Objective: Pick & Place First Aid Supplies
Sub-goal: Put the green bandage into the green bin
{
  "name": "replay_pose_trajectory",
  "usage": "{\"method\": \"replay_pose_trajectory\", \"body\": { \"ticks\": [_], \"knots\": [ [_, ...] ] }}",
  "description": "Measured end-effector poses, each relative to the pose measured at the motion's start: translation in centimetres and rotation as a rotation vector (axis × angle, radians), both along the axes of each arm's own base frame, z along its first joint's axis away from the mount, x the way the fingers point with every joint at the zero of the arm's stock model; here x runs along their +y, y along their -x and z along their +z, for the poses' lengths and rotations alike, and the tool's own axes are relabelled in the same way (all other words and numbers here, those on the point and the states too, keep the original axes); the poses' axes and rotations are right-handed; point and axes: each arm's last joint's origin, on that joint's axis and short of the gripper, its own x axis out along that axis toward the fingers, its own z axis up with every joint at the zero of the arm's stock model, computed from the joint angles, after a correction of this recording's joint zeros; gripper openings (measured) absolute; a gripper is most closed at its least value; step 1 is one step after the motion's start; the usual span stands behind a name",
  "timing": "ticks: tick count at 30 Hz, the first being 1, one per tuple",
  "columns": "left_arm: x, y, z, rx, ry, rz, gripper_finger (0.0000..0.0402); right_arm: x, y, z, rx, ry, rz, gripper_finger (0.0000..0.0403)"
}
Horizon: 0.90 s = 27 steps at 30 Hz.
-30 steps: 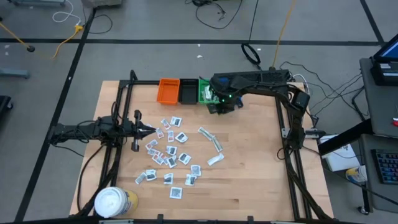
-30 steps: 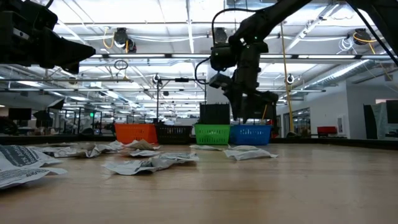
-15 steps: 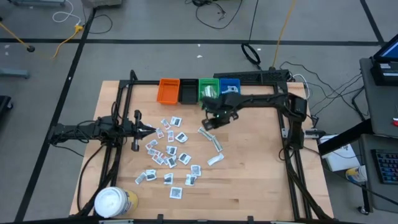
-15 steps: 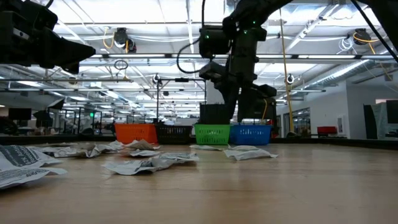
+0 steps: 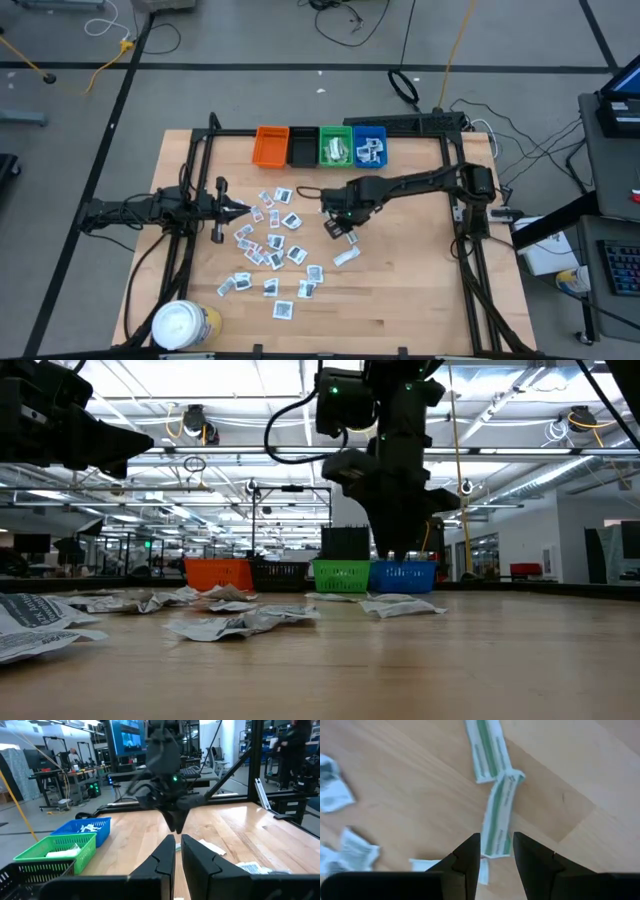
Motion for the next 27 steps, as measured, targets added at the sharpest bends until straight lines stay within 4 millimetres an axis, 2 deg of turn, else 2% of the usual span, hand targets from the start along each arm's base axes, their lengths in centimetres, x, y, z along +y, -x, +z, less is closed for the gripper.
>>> {"method": "replay_pose_trajectory", "body": {
  "ticks": [10, 21, 24, 27],
  "knots": [
    [0.0, 0.0, 0.0, 0.000, 0.000, 0.000, 0.0037, 1.8, 0.9, -2.7, 0.015, 0.030, 0.016, 0.0110],
    [0.0, 0.0, 0.0, -0.001, 0.000, 0.000, 0.0037, 2.2, 1.2, -4.3, -0.022, 0.047, -0.004, 0.0108],
    [0.0, 0.0, 0.0, -0.001, 0.000, 0.000, 0.0037, 2.3, 1.5, -4.6, -0.012, 0.050, 0.004, 0.0098],
    [0.0, 0.0, 0.0, 0.000, 0.000, 0.000, 0.0037, 2.3, 1.8, -5.2, -0.003, 0.051, 0.009, 0.0069]
  ]
}}
